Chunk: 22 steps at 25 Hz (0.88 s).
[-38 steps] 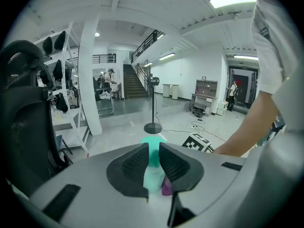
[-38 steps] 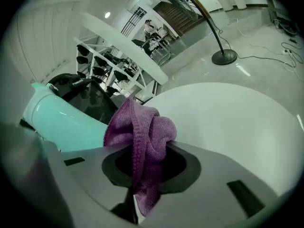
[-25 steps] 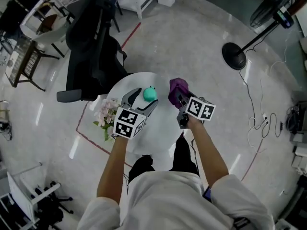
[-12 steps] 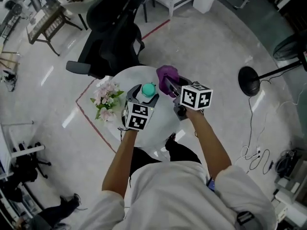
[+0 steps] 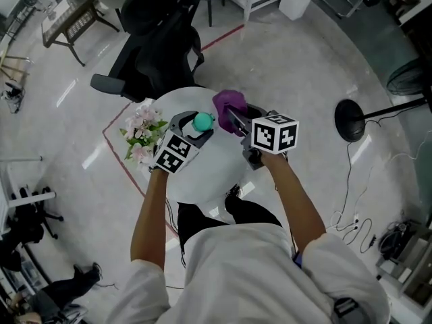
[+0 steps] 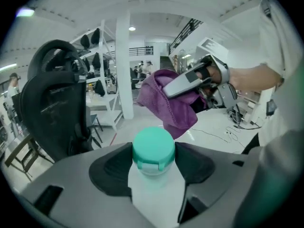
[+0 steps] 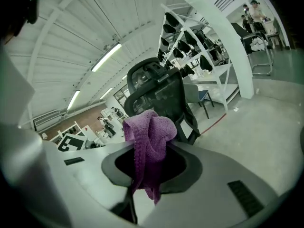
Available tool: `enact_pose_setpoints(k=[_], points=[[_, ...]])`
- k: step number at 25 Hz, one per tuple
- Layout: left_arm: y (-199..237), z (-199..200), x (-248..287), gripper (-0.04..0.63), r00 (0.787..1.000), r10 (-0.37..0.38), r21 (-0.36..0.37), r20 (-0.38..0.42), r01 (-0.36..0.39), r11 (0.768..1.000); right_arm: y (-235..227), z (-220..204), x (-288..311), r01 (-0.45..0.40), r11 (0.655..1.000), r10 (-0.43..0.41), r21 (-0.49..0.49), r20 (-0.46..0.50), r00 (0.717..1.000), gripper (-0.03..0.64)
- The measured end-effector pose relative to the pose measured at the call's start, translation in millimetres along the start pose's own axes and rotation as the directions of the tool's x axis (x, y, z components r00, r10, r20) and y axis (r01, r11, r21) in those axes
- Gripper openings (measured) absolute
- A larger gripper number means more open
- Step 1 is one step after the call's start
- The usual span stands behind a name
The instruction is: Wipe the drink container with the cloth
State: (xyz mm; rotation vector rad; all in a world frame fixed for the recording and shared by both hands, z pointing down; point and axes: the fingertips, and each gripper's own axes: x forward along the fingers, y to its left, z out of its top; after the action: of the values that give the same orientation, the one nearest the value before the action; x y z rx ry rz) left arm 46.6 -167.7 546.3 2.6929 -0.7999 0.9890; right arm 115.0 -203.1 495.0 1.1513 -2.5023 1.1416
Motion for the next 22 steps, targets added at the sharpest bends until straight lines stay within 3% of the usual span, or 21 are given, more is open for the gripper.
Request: enact_pose_setpoints(k=[4,8,14,22], points=[[-8.7,2.9,0.9,0.287,0.991,-0.134,0.107,0.017,0.132,0.985,0.1,-7.9,8.0,-0.001,0.999,0.001,0.044,-0.008,1.0,0.104],[-10.1,4.8,3.2,0.287,0.978,-0.207,0.157,0.016,0.202,0.967,6.0,-17.6,20.4,0.001,0.996,-0.001,0.094,0.005,1.0,0.106],[-10.7,4.1,7.6,0.287,0.971,-0.239,0.181,0.001,0.235,0.955,-14.8,-35.2,43.9,0.113,0.972,-0.124,0.207,0.044,0.991,0.092],[-9.9,0.7,6.1,0.287,0.975,-0.223,0.146,0.025,0.217,0.965,-54.7,-44.4,66.7,0.172,0.886,-0.231,0.43,0.09,0.969,0.087]])
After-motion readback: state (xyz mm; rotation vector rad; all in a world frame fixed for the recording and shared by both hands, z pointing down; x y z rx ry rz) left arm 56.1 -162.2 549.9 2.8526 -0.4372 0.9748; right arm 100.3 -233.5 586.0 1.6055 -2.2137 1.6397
